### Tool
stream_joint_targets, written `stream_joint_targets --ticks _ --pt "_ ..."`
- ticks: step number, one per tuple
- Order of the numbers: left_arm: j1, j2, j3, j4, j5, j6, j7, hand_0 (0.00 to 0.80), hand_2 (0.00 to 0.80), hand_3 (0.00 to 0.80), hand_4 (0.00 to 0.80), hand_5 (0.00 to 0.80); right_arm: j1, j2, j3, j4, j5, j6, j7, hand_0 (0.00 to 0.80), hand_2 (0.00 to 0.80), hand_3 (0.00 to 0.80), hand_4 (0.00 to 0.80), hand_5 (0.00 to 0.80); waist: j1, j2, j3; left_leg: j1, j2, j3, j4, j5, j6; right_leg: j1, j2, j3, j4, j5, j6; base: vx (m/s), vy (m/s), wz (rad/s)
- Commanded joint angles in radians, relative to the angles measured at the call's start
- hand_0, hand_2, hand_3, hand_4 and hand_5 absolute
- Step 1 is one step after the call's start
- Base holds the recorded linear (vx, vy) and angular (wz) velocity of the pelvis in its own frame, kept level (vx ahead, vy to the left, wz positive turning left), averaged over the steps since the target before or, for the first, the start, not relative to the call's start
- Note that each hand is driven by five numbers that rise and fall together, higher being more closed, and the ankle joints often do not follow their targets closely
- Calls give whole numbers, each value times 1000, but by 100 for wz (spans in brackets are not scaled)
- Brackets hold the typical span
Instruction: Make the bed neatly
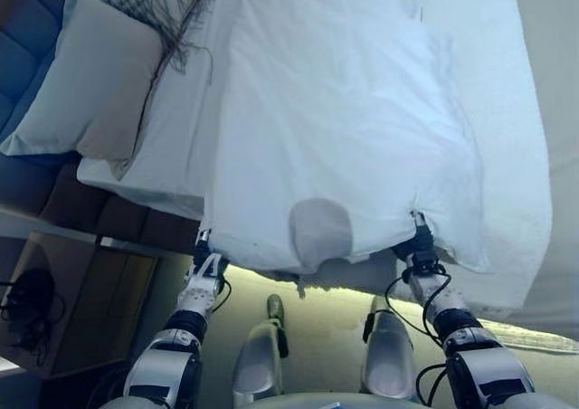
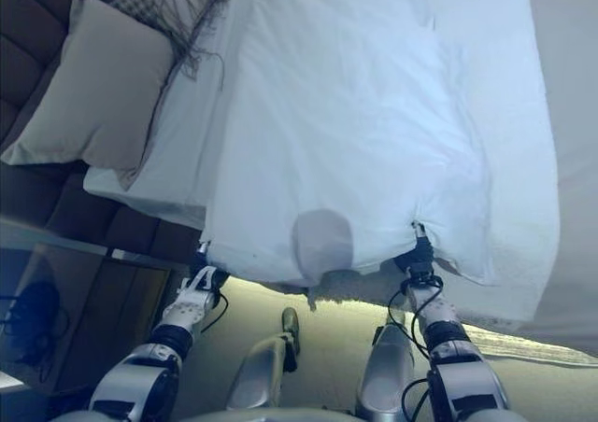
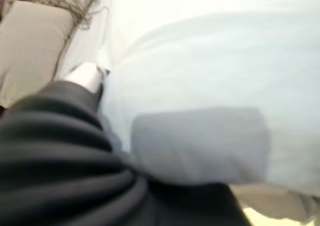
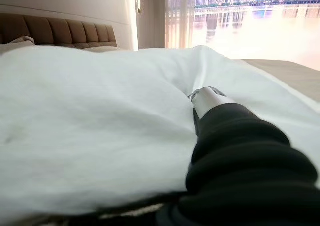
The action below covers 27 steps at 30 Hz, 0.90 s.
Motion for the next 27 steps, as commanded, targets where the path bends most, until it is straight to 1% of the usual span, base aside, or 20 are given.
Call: stream_joint_targets --ticks 1,3,4,6,8,11,13,14,15,16,17,18,19,20,22,23,24,25,26,27 --pt "64 100 104 17 -16 -23 -52 800 800 800 800 800 42 -5 -30 -43 -12 32 76 800 800 800 800 800 -15 -29 -33 31 156 -89 72 -20 10 108 48 29 -146 97 61 98 301 -32" --pt "86 90 120 34 4 -6 -69 800 800 800 800 800 52 -16 -52 -56 -39 42 43 800 800 800 800 800 -24 -9 -55 91 224 -117 -14 11 -9 101 30 53 -102 67 68 131 336 -30" --pt "94 82 121 38 6 -2 -76 800 800 800 800 800 54 -19 -60 -59 -52 44 30 800 800 800 800 800 -27 -2 -61 113 240 -119 -40 19 -15 102 20 60 -91 59 71 133 371 -14" --pt "124 49 116 44 16 11 -93 800 800 800 800 800 57 -27 -90 -46 -104 50 3 800 800 800 800 800 -34 24 -86 165 266 -107 -99 34 -27 110 -16 72 -72 46 87 165 465 0" --pt "144 24 109 45 37 28 -104 800 800 800 800 800 62 -31 -113 -32 -130 49 -1 800 800 800 800 800 -31 42 -108 204 267 -98 -154 41 -33 125 -56 82 -66 42 108 185 514 14" --pt "180 -10 94 37 35 45 -107 800 800 800 800 800 78 -41 -128 -38 -148 40 -23 800 800 800 800 800 -26 63 -134 244 241 -106 -205 39 -38 148 -131 115 -59 38 152 236 620 19" --pt "206 -40 83 28 49 58 -100 800 800 800 800 800 97 -57 -151 -44 -141 42 -46 800 800 800 800 800 -30 76 -152 249 198 -79 -163 -21 -40 179 -215 148 -72 56 204 262 600 2" --pt "211 -50 77 18 65 68 -86 800 800 800 800 800 115 -63 -165 -43 -136 41 -50 800 800 800 800 800 -31 73 -161 245 167 -51 -118 -87 -33 200 -259 154 -93 84 232 177 367 -3" --pt "215 -54 72 10 73 77 -81 800 800 800 800 800 129 -65 -172 -44 -130 38 -49 800 800 800 800 800 -26 67 -166 241 146 -37 -84 -121 -25 216 -281 153 -114 104 239 153 311 4" --pt "217 -60 64 -7 87 89 -74 800 800 800 800 800 150 -66 -178 -49 -111 25 -41 800 800 800 800 800 -18 61 -175 230 116 -22 -42 -153 -20 243 -313 144 -159 156 239 115 273 11" --pt "217 -63 50 -23 97 87 -61 800 800 800 800 800 163 -61 -180 -61 -108 20 -44 800 800 800 800 800 -13 52 -181 220 83 -46 -17 -185 -15 260 -334 159 -214 216 239 85 260 8" --pt "215 -60 39 -39 100 85 -45 800 800 800 800 800 166 -58 -180 -75 -104 19 -60 800 800 800 800 800 -8 43 -184 211 61 -55 4 -207 -6 269 -348 161 -253 255 239 25 244 -8" --pt "211 -51 35 -56 105 88 -30 800 800 800 800 800 166 -55 -181 -87 -97 22 -71 800 800 800 800 800 -2 36 -185 206 48 -48 17 -221 4 268 -360 142 -263 280 239 -32 217 -20" --pt "214 -28 41 -89 115 87 12 800 800 800 800 800 169 -46 -183 -97 -87 45 -70 800 800 800 800 800 6 20 -178 208 31 -32 34 -244 24 243 -367 113 -230 292 239 -52 198 -32" --pt "225 11 60 -126 112 108 43 800 800 800 800 800 195 -17 -179 -104 -75 55 -63 800 800 800 800 800 13 -2 -171 213 12 -8 36 -252 50 203 -332 113 -157 245 239 -41 155 -39" --pt "228 30 67 -132 130 117 40 800 800 800 800 800 224 6 -172 -107 -60 51 -56 800 800 800 800 800 19 -15 -172 217 -5 3 25 -252 69 200 -290 98 -111 185 239 -28 113 -29" --pt "223 40 64 -132 148 112 37 800 800 800 800 800 251 25 -164 -112 -51 46 -46 800 800 800 800 800 18 -27 -173 211 -21 3 21 -248 80 198 -259 91 -89 156 238 -39 75 -11" --pt "218 43 62 -132 152 110 36 800 800 800 800 800 261 32 -160 -114 -47 45 -42 800 800 800 800 800 17 -31 -174 204 -28 3 18 -240 86 195 -244 91 -88 156 235 -112 17 -5" --pt "177 53 42 -117 171 100 34 800 800 800 800 800 289 51 -152 -101 -29 40 -7 800 800 800 800 800 7 -41 -166 185 -49 -10 10 -229 96 177 -171 96 -45 107 218 -156 3 7" --pt "157 54 34 -108 178 95 35 800 800 800 800 800 288 54 -146 -91 -23 37 7 800 800 800 800 800 5 -43 -165 172 -51 -15 5 -217 96 167 -145 90 -43 101 205 -188 -18 33"
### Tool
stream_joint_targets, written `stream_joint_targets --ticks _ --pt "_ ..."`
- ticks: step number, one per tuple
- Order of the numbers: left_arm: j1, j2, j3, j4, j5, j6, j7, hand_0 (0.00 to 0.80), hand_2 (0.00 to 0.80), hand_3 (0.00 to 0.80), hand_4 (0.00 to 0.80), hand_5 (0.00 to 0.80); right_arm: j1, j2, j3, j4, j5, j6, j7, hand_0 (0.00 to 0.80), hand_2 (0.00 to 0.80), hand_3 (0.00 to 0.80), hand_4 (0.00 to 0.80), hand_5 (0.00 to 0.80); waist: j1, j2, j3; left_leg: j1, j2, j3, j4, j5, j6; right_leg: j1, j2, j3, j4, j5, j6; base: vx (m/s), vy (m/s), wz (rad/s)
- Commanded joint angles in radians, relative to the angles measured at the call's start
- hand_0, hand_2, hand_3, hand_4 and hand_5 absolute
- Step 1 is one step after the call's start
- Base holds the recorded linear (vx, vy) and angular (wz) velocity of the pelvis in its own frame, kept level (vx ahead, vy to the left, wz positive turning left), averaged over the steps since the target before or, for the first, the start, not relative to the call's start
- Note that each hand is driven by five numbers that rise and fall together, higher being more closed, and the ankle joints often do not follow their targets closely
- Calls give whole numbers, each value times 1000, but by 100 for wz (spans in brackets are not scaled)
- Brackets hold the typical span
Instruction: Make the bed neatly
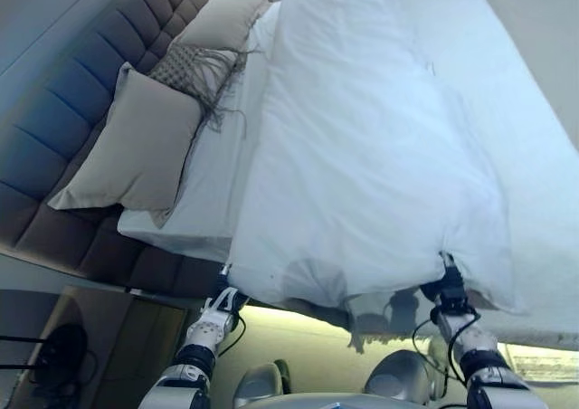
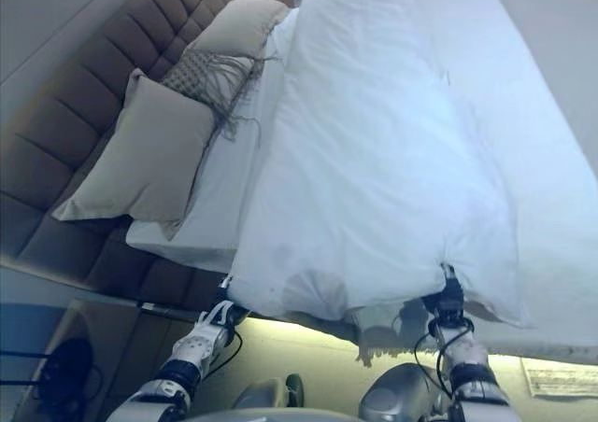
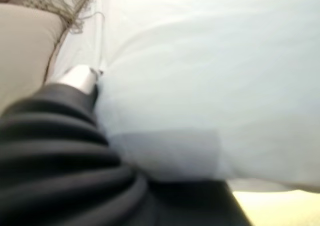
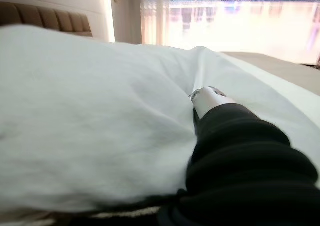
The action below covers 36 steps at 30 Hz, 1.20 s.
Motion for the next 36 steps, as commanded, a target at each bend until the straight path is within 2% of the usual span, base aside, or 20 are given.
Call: stream_joint_targets --ticks 1,3,4,5,8,9,10,11,13,16,18,21,23,24,26,28,32,36 --pt "-72 135 29 -16 48 -72 -9 800 800 800 800 800 7 54 16 -47 59 -7 99 800 800 800 800 800 4 -38 -17 -94 -29 -37 -44 181 86 -40 111 4 102 -30 -36 -161 -21 56" --pt "-111 122 6 5 34 -98 -14 800 800 800 800 800 -29 53 46 -25 69 -26 91 800 800 800 800 800 -3 -38 -5 -111 -31 -43 -44 193 82 -30 145 2 66 -24 -56 -162 -34 50" --pt "-127 115 -4 12 21 -110 -22 800 800 800 800 800 -59 58 55 -17 75 -28 76 800 800 800 800 800 -8 -42 4 -127 -19 -27 -8 189 73 -27 153 -5 49 -14 -63 -110 -48 29" --pt "-129 111 -4 16 28 -109 -28 800 800 800 800 800 -67 59 58 -17 75 -32 66 800 800 800 800 800 -10 -46 8 -142 -1 -28 28 184 60 -17 161 -3 34 -7 -68 -14 -28 30" --pt "-75 113 8 4 48 -86 -18 800 800 800 800 800 -31 66 65 -33 18 -31 45 800 800 800 800 800 10 -50 -9 -114 69 -90 10 197 38 21 168 7 39 -21 -65 200 68 10" --pt "-67 115 10 0 47 -81 -15 800 800 800 800 800 -23 67 66 -40 10 -34 42 800 800 800 800 800 13 -50 -12 -107 75 -95 1 200 36 26 168 8 39 -24 -64 369 200 -14" --pt "-30 112 16 6 46 -70 -30 800 800 800 800 800 6 67 57 -66 -11 -32 22 800 800 800 800 800 19 -51 -27 -78 97 -124 -40 218 24 48 160 19 35 -33 -59 309 297 -10" --pt "-13 102 16 9 50 -73 -41 800 800 800 800 800 13 57 55 -76 -11 -30 11 800 800 800 800 800 19 -47 -31 -67 102 -138 -65 227 22 55 152 30 30 -37 -55 300 445 -15" --pt "-10 85 10 12 54 -81 -49 800 800 800 800 800 8 44 52 -81 -16 -28 2 800 800 800 800 800 17 -38 -29 -63 99 -141 -85 235 19 50 141 38 31 -40 -50 63 407 -13" --pt "-76 34 -54 35 -9 -144 -76 800 800 800 800 800 -115 -32 45 -31 -36 -19 -16 800 800 800 800 800 -2 4 10 -111 74 -149 -110 253 10 -17 84 79 31 -25 -23 -97 654 -4" --pt "-123 8 -83 44 -37 -158 -82 800 800 800 800 800 -194 -63 20 21 -28 -12 -21 800 800 800 800 800 -9 19 36 -148 47 -132 -102 254 8 -38 36 90 9 7 -1 -118 631 3" --pt "-177 0 -108 55 -28 -168 -57 800 800 800 800 800 -252 -64 30 31 40 -26 -28 800 800 800 800 800 -10 15 53 -186 6 -102 -76 241 9 -53 -35 99 -43 87 11 -51 383 10" --pt "-190 16 -94 67 -22 -166 -47 800 800 800 800 800 -272 -41 49 26 24 -22 -50 800 800 800 800 800 -3 7 57 -187 -9 -68 -68 228 21 -64 -78 71 -66 137 11 16 334 1" --pt "-188 29 -84 62 -23 -165 -30 800 800 800 800 800 -279 -26 62 23 -4 -11 -63 800 800 800 800 800 7 6 59 -185 -9 -48 -70 229 30 -81 -84 44 -37 132 11 8 315 -18" --pt "-183 58 -66 47 -32 -154 -5 800 800 800 800 800 -279 -3 87 6 -38 -3 -81 800 800 800 800 800 18 -2 61 -192 -7 -34 -68 230 43 -113 -65 34 26 89 11 -6 169 -41" --pt "-187 72 -73 44 -59 -143 -14 800 800 800 800 800 -264 11 107 -2 -48 -9 -68 800 800 800 800 800 22 -16 61 -220 -25 -57 -58 233 52 -129 -48 58 40 69 11 -53 13 -32" --pt "-237 59 -72 84 -159 -162 -57 800 800 800 800 800 -331 34 170 15 -76 -48 -59 800 800 800 800 800 39 -19 87 -260 -16 -81 -64 247 45 -158 -38 49 30 83 10 -98 -36 2" --pt "-274 51 -92 106 -149 -151 -58 800 800 800 800 800 -390 33 200 -11 -32 -69 -59 800 800 800 800 800 53 -25 114 -309 -12 -87 -65 265 44 -183 -20 41 40 69 10 -100 -84 9"
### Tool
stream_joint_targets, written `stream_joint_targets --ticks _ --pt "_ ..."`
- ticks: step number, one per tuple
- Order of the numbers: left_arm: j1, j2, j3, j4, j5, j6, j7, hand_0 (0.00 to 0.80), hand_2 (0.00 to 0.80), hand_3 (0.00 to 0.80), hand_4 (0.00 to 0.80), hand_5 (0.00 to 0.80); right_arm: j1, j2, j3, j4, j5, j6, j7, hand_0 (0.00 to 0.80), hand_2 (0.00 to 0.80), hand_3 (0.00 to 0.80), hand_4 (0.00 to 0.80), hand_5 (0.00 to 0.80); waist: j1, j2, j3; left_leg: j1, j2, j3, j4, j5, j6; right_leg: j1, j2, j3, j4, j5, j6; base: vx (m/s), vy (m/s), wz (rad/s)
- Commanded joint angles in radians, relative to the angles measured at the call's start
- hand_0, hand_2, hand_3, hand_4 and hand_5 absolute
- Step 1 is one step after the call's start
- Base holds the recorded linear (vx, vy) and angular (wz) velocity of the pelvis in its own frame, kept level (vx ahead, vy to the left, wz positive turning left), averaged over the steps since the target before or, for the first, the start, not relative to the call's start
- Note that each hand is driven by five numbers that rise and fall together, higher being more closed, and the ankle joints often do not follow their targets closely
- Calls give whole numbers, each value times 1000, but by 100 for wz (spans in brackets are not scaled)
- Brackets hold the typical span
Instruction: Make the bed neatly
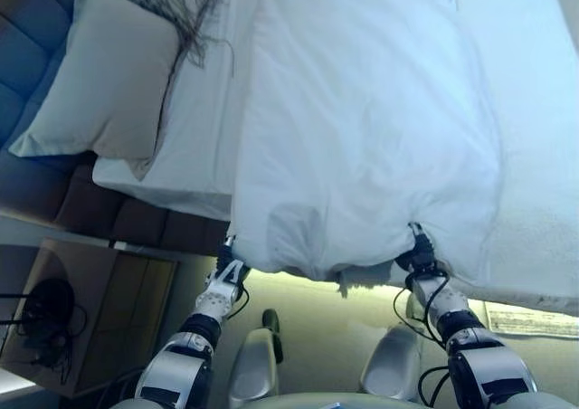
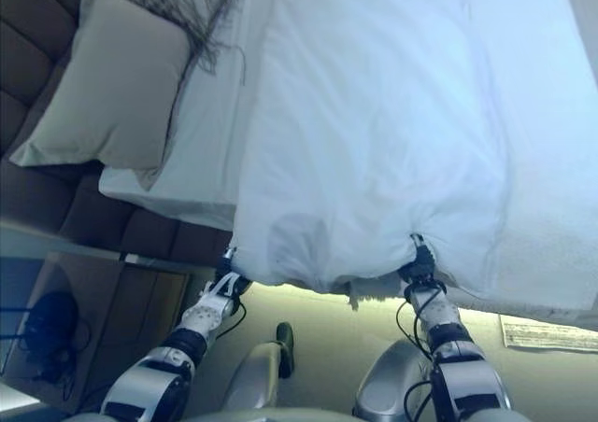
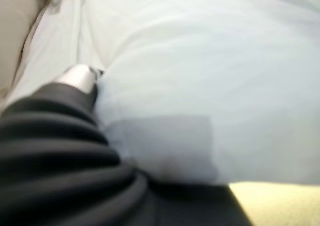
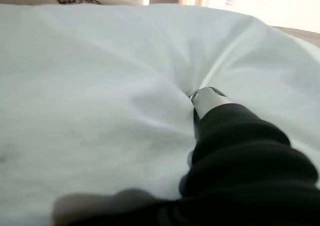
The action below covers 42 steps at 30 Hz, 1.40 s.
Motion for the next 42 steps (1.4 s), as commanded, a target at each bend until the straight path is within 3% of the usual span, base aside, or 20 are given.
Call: stream_joint_targets --ticks 1,3,4,5,12,17,21,28,32,37,42 --pt "-55 49 20 21 -15 -39 -39 800 800 800 800 800 -82 49 16 -98 6 -20 30 800 800 800 800 800 50 -29 -1 -39 -11 -28 -149 227 48 17 -30 47 72 -16 12 -33 -37 15" --pt "-44 34 13 23 -7 -30 -49 800 800 800 800 800 -96 48 18 -110 10 -27 20 800 800 800 800 800 54 -29 2 -41 -17 -30 -150 229 50 20 -29 41 66 -16 13 0 -3 3" --pt "-33 22 4 22 -20 -25 -59 477 477 477 477 477 -97 50 18 -120 6 -32 15 800 800 800 800 800 56 -28 2 -36 -21 -30 -153 228 52 26 -29 36 62 -14 13 46 8 1" --pt "-18 13 -1 20 -31 -13 -69 0 0 0 0 0 -91 50 16 -124 2 -33 20 800 800 800 800 800 58 -29 2 -33 -23 -29 -152 227 53 32 -29 33 58 -13 13 59 2 1" --pt "61 3 -13 6 9 36 -62 0 0 0 0 0 -32 44 -7 -174 -6 -18 39 800 800 800 800 800 69 -39 -15 -12 -17 -28 -136 213 53 76 -30 11 46 -18 13 72 -15 3" --pt "98 13 38 81 -17 71 11 0 0 0 0 0 -25 33 -22 -199 -8 7 34 800 800 800 800 800 77 -45 -27 -3 0 -33 -136 213 48 109 -25 -5 28 -25 13 46 -20 4" --pt "93 37 86 111 -1 120 -31 0 0 0 0 0 -17 33 -16 -228 -8 18 10 800 800 800 800 800 70 -51 -33 13 7 -31 -142 213 46 122 -32 -3 25 -26 13 47 20 3" --pt "169 11 -45 -60 -29 222 -171 0 0 0 0 0 -13 11 -50 -221 54 -17 35 800 800 800 800 800 103 -33 -27 1 14 -41 -133 214 39 149 -33 -30 7 -16 13 -14 -20 0" --pt "193 -8 -122 -143 -124 286 -201 0 0 0 0 0 -36 2 -60 -229 52 -43 24 800 800 800 800 800 121 -35 -17 -15 18 -44 -126 218 38 163 -28 -49 -3 -12 13 -52 -67 9" --pt "165 -22 -229 -193 -360 444 -154 0 0 0 0 0 -74 -10 -60 -239 84 -67 33 800 800 800 800 800 132 -55 6 -55 28 -54 -111 224 35 167 -17 -66 -24 3 13 -104 -125 12" --pt "122 -30 -340 -208 -495 471 -90 0 0 0 0 0 -127 -12 -41 -253 118 -95 33 800 800 800 800 800 134 -82 35 -99 41 -59 -96 231 32 152 -4 -69 -45 27 13 -107 -113 6"
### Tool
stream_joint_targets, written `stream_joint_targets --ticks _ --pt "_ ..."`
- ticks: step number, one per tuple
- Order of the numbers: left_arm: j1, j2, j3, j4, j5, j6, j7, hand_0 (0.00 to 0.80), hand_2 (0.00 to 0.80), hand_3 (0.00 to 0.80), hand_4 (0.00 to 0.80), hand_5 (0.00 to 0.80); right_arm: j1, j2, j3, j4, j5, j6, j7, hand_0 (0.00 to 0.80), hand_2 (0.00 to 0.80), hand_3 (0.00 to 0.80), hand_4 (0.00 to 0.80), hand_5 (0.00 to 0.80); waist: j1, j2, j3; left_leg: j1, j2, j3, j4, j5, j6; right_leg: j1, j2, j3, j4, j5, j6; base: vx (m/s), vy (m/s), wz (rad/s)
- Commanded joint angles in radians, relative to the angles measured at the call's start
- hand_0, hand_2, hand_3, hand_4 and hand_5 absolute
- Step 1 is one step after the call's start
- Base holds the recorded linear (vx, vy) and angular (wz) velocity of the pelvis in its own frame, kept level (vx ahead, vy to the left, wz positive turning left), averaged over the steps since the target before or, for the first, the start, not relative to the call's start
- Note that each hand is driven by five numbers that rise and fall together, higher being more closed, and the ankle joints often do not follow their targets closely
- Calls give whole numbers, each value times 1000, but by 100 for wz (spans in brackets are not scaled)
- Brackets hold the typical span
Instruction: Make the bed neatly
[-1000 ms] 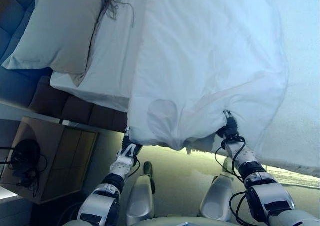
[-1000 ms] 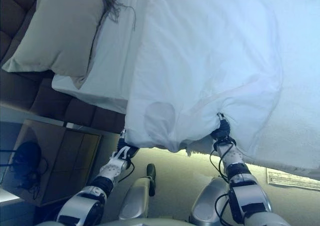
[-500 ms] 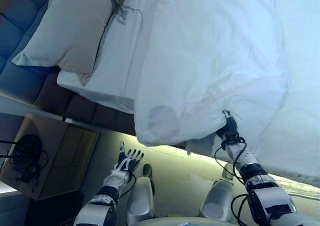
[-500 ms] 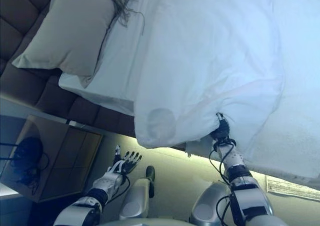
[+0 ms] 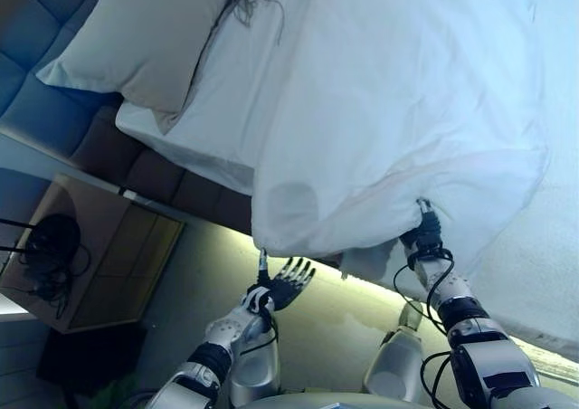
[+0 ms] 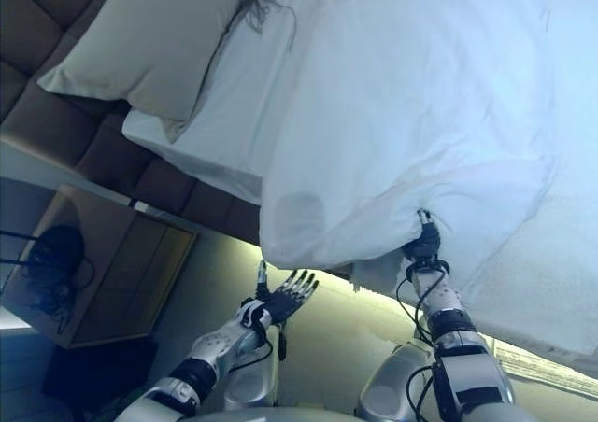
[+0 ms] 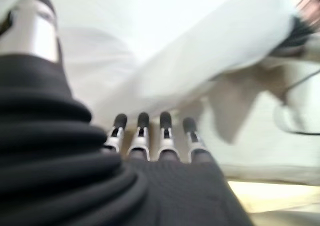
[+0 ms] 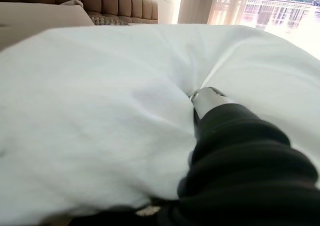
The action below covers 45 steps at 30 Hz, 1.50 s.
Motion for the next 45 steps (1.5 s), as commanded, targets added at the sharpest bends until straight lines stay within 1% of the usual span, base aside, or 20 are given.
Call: stream_joint_targets --ticks 1,4,7,8,11,14,18,21,24,25,26,27,29,33,35,39,41,43,45 --pt "-50 13 -65 -48 -104 26 33 0 0 0 0 0 -133 2 -15 -113 52 -37 50 800 800 800 800 800 29 -46 4 -69 1 6 -83 207 32 76 -31 47 -5 31 20 -73 -71 -2" --pt "-95 -9 -71 -22 -104 6 74 0 0 0 0 0 -160 10 -1 -152 66 -49 35 800 800 800 800 800 19 -60 20 -94 6 11 -70 212 33 53 -26 58 -3 37 20 -88 -46 -6" --pt "-169 -58 -91 2 -104 -27 114 0 0 0 0 0 -200 21 13 -186 80 -62 23 800 800 800 800 800 5 -72 40 -122 9 19 -76 225 36 23 -20 67 -11 47 20 -104 -16 0" --pt "-196 -78 -99 13 -104 -42 116 0 0 0 0 0 -221 22 15 -199 83 -61 19 800 800 800 800 800 0 -78 50 -135 9 20 -83 231 36 10 -16 71 -15 52 20 -119 -12 -4" --pt "-256 -109 -107 30 -104 -85 129 0 0 0 0 0 -270 34 24 -239 71 -65 2 800 800 800 800 800 -13 -95 77 -164 12 30 -101 248 37 -23 -4 80 -30 65 20 -120 0 -10" --pt "-295 -119 -103 38 -104 -134 117 0 0 0 0 0 -299 41 39 -279 77 -64 -11 800 800 800 800 800 -25 -109 97 -185 12 39 -113 259 35 -43 7 91 -44 70 20 -94 37 -12" --pt "-356 -111 -67 40 -104 -211 127 0 0 0 0 0 -312 48 53 -355 69 -50 -45 800 800 800 800 800 -52 -117 114 -205 10 60 -129 278 32 -68 13 104 -60 80 20 -69 120 -9" --pt "-403 -90 -9 42 -84 -296 177 0 0 0 0 0 -311 59 54 -384 31 -37 -43 800 800 800 800 800 -70 -117 117 -214 12 77 -141 288 32 -84 14 107 -68 81 20 -41 118 1" --pt "-444 -69 61 68 12 -348 221 0 0 0 0 0 -323 59 50 -408 1 -21 -62 800 800 800 800 800 -81 -114 116 -217 13 89 -153 295 31 -94 11 106 -72 81 20 -34 110 -16" --pt "-455 -60 82 76 25 -354 238 248 248 248 248 248 -323 58 50 -414 -5 -20 -66 800 800 800 800 800 -83 -112 115 -217 12 93 -156 296 32 -96 9 106 -71 79 20 -15 96 -16" --pt "-468 -42 112 93 48 -362 259 602 602 602 602 602 -320 58 49 -420 -5 -20 -66 800 800 800 800 800 -85 -110 112 -215 12 96 -159 298 32 -98 7 106 -70 77 20 -10 84 -13" --pt "-476 -27 138 107 65 -366 271 800 800 800 800 800 -315 55 47 -429 -5 -17 -68 800 800 800 800 800 -87 -108 110 -214 11 97 -160 298 32 -99 5 106 -68 75 20 -14 78 -9" --pt "-491 3 191 131 105 -370 284 800 800 800 800 800 -304 45 45 -444 -2 -14 -72 800 800 800 800 800 -92 -102 104 -213 8 102 -163 299 33 -104 0 105 -65 70 20 -23 88 -5" --pt "-494 29 256 177 138 -382 293 800 800 800 800 800 -282 36 35 -442 2 -4 -68 800 800 800 800 800 -97 -87 92 -205 3 109 -163 295 36 -107 -8 104 -57 61 18 -7 71 -18" --pt "-489 41 286 196 140 -381 274 800 800 800 800 800 -266 36 35 -438 -2 -9 -70 800 800 800 800 800 -96 -84 82 -203 1 109 -160 291 37 -106 -12 102 -52 54 17 0 0 0" --pt "-464 45 299 195 163 -374 248 800 800 800 800 800 -234 28 30 -398 22 -20 -50 800 800 800 800 800 -88 -78 69 -197 -2 107 -166 295 41 -93 -16 93 -60 58 17 0 -1 -7" --pt "-437 45 304 191 181 -384 229 800 800 800 800 800 -214 17 26 -365 32 -33 -31 800 800 800 800 800 -82 -75 63 -189 -3 102 -162 283 41 -82 -16 88 -56 46 16 10 -13 3" --pt "-430 56 309 191 210 -398 231 800 800 800 800 800 -204 6 27 -335 37 -48 -16 800 800 800 800 800 -77 -74 59 -189 -6 99 -164 288 43 -80 -17 86 -59 51 16 -9 -14 5" --pt "-431 85 323 199 233 -406 237 800 800 800 800 800 -181 -3 24 -299 44 -51 7 800 800 800 800 800 -75 -75 51 -187 -3 99 -161 279 41 -72 -17 82 -56 40 16 2 -18 4"
